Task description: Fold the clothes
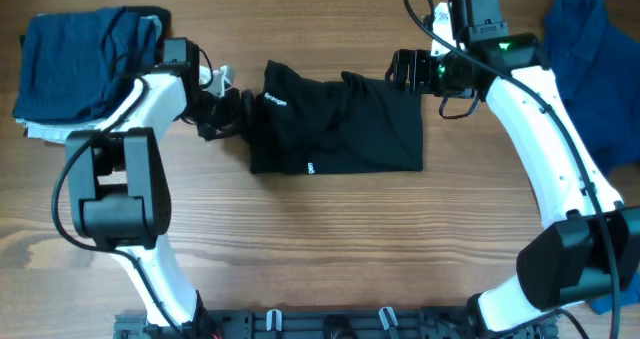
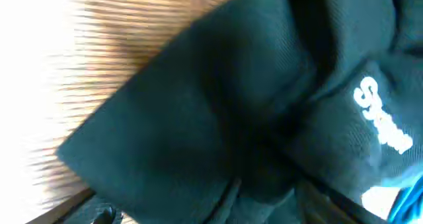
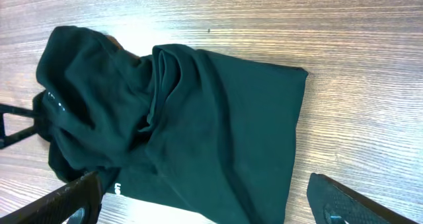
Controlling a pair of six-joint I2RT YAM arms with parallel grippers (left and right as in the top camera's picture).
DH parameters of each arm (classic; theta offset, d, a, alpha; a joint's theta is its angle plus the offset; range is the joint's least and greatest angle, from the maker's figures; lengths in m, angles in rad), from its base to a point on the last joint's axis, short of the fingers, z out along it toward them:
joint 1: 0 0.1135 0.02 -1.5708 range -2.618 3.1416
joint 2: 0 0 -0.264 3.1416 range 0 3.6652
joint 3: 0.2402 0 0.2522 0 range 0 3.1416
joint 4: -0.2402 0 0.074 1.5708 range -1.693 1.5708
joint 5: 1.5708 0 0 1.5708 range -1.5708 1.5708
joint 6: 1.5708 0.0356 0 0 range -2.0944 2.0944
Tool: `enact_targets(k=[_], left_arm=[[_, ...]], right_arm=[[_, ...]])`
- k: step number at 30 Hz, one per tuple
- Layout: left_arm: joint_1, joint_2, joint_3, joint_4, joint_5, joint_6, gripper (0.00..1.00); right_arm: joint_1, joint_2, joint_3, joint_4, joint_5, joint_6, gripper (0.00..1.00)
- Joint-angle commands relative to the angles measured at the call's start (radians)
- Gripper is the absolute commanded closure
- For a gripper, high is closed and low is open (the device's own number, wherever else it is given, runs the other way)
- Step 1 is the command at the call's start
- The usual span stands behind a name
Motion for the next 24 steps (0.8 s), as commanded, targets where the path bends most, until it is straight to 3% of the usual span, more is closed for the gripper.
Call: enact_targets(k=[1,4,5,7,13,20,24], left_arm=[[-0.032,0.006,-0.019,0.0,0.044,0.183,0.27],[-0.064,0.006,-0.019,0.015,0.046,0.211,0.4],[-0.077,0.006,-0.019,0.03,0.046,0.211,0.51],[-0.097,0.006,-0.019,0.063,0.046,0.21,0.93],[-0.054,-0.008,-0.015,0.07,0.047,0.087,0.96],[0.109,-0.136,-0.015,-0.019,0.046,0.078,0.96],[0.125,-0.18,-0.015,-0.034,0.046,0.078,0.96]], right_arm=[[0.003,-0.003,0.012,0.002,-0.005,-0.011,0.0],[0.003,-0.003,0.012,0.003,-0.005,0.01,0.0],[0.003,-0.003,0.012,0.004,-0.005,0.01,0.01],[0.003,-0.003,0.012,0.003,-0.005,0.01,0.01],[0.003,-0.002,0.01,0.002,-0.005,0.008,0.01],[0.003,0.032,-0.005,0.0,0.0,0.009,0.0],[0.003,0.057,-0.005,0.0,-0.018,0.009,0.01]])
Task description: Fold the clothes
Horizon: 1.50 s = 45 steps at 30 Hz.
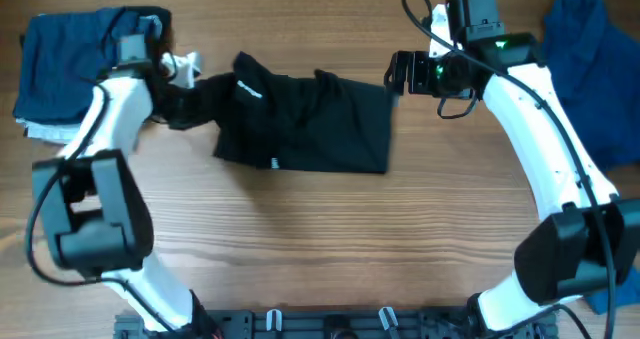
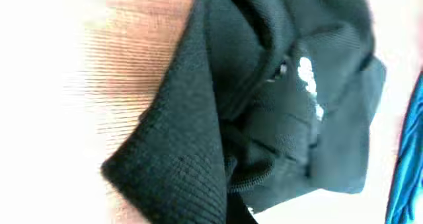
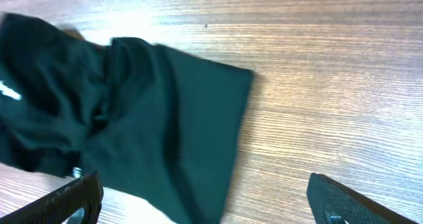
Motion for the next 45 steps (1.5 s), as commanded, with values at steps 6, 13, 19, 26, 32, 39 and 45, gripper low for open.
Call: enact_targets(k=[6,13,19,26,32,39,45], left_arm=[[-0.046,-0.148,-0.005,-0.004,0.057,-0.014,0.96],[-0.32,-0.19,-0.005,0.152,0.053,-0.04,0.96],[-0.579,-0.18,-0.005,0.313,-0.136,-0.047,0.91],[-0.69,-0.092,-0.005,0.438,-0.209,-0.047,0.91],[-0.722,0.017,-0.005,0.433,-0.208,-0.047,0.88],[-0.813,0.028,-0.005,0.453,-0.205,-0.047,0.43],[-0.899,0.027,-0.005,0.492,-0.205,-0.106,0.0]], right_arm=[[0.003,0.034,-0.005,0.004,-0.016,0.008,0.0],[-0.006,0.026,0.013,0.012,-0.016,0.061,0.04],[-0.113,-0.082,0.208,-0.022,-0.021,0.057,0.01],[-0.238,-0.261,0.237,-0.032,-0.021,0.055,0.01],[-0.27,-0.312,0.237,-0.044,-0.012,0.032,0.0],[-0.313,-0.312,0.237,-0.034,-0.012,0.035,0.01],[-0.32,-0.312,0.237,-0.008,-0.012,0.035,0.0]])
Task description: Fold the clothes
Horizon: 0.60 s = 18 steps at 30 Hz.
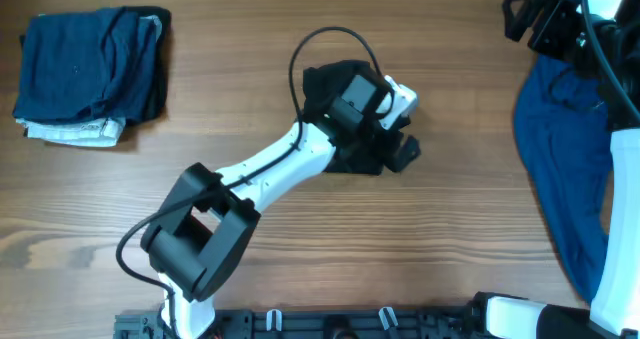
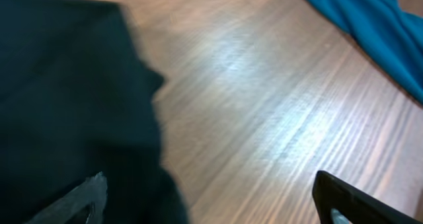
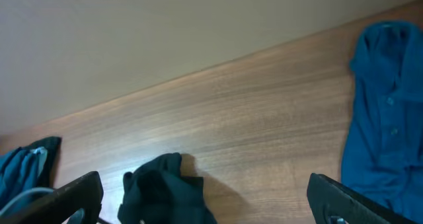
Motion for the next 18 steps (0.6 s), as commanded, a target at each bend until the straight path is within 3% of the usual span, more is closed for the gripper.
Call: enact_targets(k=[1,4,11,15,18], left_arm=[[-0.035,0.003,0.0,0.014,0.006,-0.066,0.0],[-0.01,-0.044,0.024,0.002,0.006,-0.114,0.0],[0.166,-0.333,0.103,-0.034,0.004,-0.161,0.0],[0.359,-0.444,0.103,-0.117,-0.057,-0.295,0.0],[0.471,-0.439,0.103,-0.218,-0.064,-0.319,0.0]], right_arm=[[-0.005,-0.012,0.018,0.016,-0.002,-0.01,0.01],[-0.005,-0.011,0.018,0.025,0.0,-0.013,0.0],[-0.005,0.053,0.013,0.015,-0.026,-0.013,0.01],[0.015,0.178,0.013,-0.074,-0.127,-0.038,0.0],[0.059,0.285,0.013,-0.164,-0.168,-0.088,0.01]])
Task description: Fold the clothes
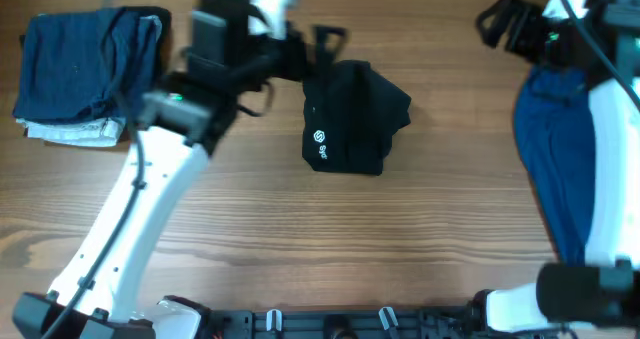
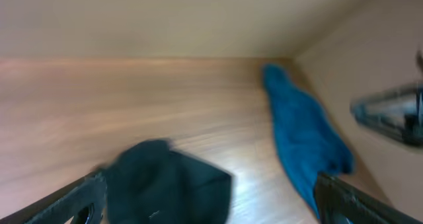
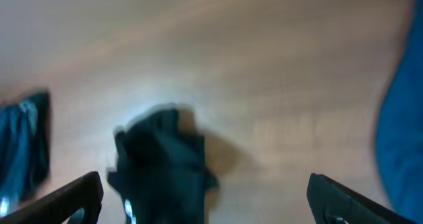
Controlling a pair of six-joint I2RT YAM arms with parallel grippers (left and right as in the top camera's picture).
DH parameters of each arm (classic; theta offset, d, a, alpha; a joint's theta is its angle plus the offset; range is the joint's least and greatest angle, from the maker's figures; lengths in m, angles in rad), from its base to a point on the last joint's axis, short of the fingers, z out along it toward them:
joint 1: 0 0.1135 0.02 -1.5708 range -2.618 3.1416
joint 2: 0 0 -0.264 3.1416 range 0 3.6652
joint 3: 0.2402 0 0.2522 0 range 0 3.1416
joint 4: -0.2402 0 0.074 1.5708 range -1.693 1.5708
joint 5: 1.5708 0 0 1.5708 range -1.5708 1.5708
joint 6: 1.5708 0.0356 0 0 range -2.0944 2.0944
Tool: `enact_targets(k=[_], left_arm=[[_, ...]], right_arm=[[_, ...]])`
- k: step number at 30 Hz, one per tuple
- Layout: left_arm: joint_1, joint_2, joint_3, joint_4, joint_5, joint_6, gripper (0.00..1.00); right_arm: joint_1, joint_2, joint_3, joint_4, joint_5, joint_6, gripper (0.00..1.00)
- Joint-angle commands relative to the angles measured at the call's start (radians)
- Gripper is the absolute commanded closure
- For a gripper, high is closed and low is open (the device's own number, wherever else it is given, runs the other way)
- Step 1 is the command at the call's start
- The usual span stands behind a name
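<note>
The black garment point(image 1: 355, 119) lies folded into a compact bundle at the table's middle, with a white logo on its front left. It also shows in the left wrist view point(image 2: 165, 184) and the right wrist view point(image 3: 162, 158). My left gripper point(image 1: 322, 37) hangs open above the table behind the bundle's far left, holding nothing. My right gripper point(image 1: 500, 24) is open and empty, high at the far right. A bright blue garment point(image 1: 560, 159) lies unfolded along the right side.
A stack of folded dark blue clothes point(image 1: 85, 64) sits on something white at the far left corner. Bare wooden table point(image 1: 330, 239) spreads in front of the bundle. The right arm stands over the blue garment point(image 2: 301, 131).
My left gripper was low at the bundle's right edge, open. Now it is raised behind the bundle's far left. The bundle now shows its white logo. The right gripper sits slightly further left.
The black garment lay spread wide, my left gripper at its left edge and the right open by its right edge. Then it sat further left with the left gripper. Later it was a compact bundle under the open left gripper, right arm far right. Now both grippers are clear.
</note>
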Motion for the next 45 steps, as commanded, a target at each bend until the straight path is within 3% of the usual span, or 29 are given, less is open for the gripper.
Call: enact_targets(k=[1,7,12,24,29,34,35,36,42,45], left_arm=[[0.12,0.034,-0.006,-0.111,-0.039,-0.073,0.0],[0.188,0.065,-0.007,-0.196,-0.051,-0.068,0.0],[0.188,0.065,-0.007,-0.216,-0.11,-0.064,0.0],[0.188,0.065,-0.007,-0.227,-0.118,-0.065,0.0],[0.188,0.065,-0.007,-0.251,-0.12,-0.065,0.0],[0.188,0.065,-0.007,-0.267,-0.126,-0.065,0.0],[0.188,0.065,-0.007,-0.267,-0.126,-0.065,0.0],[0.188,0.065,-0.007,-0.267,-0.126,-0.065,0.0],[0.188,0.065,-0.007,-0.264,-0.126,-0.065,0.0],[0.188,0.065,-0.007,-0.264,-0.126,-0.065,0.0]], right_arm=[[0.068,0.124,0.008,-0.051,-0.124,-0.118,0.04],[0.267,0.277,0.008,0.041,-0.158,-0.494,0.07],[0.33,0.376,0.008,0.01,-0.254,-0.789,0.09],[0.373,0.496,-0.003,0.053,-0.422,-0.964,0.19],[0.414,0.498,-0.077,0.228,-0.412,-0.96,0.35],[0.412,0.498,-0.077,0.223,-0.277,-0.891,0.57],[0.412,0.498,-0.077,0.208,-0.207,-0.834,0.85],[0.412,0.498,-0.076,0.193,-0.173,-0.794,0.96],[0.399,0.438,-0.031,0.009,-0.127,-0.629,0.96],[0.383,0.394,-0.031,-0.087,0.002,-0.447,0.96]])
